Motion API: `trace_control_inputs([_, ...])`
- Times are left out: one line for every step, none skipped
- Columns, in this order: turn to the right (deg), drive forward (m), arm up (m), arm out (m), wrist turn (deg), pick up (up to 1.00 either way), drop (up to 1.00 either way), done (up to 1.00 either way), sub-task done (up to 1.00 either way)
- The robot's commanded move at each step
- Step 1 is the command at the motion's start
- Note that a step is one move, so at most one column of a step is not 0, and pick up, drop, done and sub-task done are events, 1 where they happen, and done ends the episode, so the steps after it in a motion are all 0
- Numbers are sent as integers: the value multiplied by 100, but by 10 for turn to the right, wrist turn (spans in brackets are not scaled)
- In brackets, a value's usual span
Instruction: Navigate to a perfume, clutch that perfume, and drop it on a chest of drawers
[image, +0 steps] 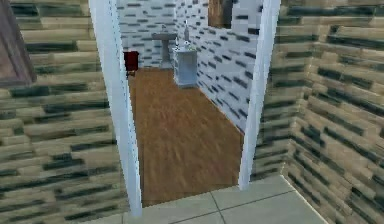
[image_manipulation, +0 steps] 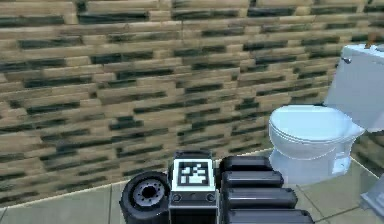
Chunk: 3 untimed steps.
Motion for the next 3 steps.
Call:
trace_control_inputs([0, 100, 0, 0, 0, 0, 0, 0, 0])
trace_control_inputs([0, 10, 0, 0, 0, 0, 0, 0, 0])
trace_control_inputs([-90, 0, 0, 0, 0, 0, 0, 0, 0])
